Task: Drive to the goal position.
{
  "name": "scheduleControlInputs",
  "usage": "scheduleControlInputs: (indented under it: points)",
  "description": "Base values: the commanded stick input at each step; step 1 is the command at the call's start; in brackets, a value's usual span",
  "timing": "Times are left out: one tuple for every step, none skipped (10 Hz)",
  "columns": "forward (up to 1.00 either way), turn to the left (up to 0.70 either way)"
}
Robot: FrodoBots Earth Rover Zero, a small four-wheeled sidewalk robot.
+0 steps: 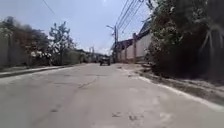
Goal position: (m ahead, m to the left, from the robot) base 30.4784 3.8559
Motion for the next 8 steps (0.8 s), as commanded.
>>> scheduleControlInputs:
  points:
    - [0.00,0.00]
    - [0.46,0.00]
    - [1.00,0.00]
    - [1.00,0.00]
    - [1.00,0.00]
    - [1.00,0.00]
    - [1.00,0.00]
    - [1.00,0.00]
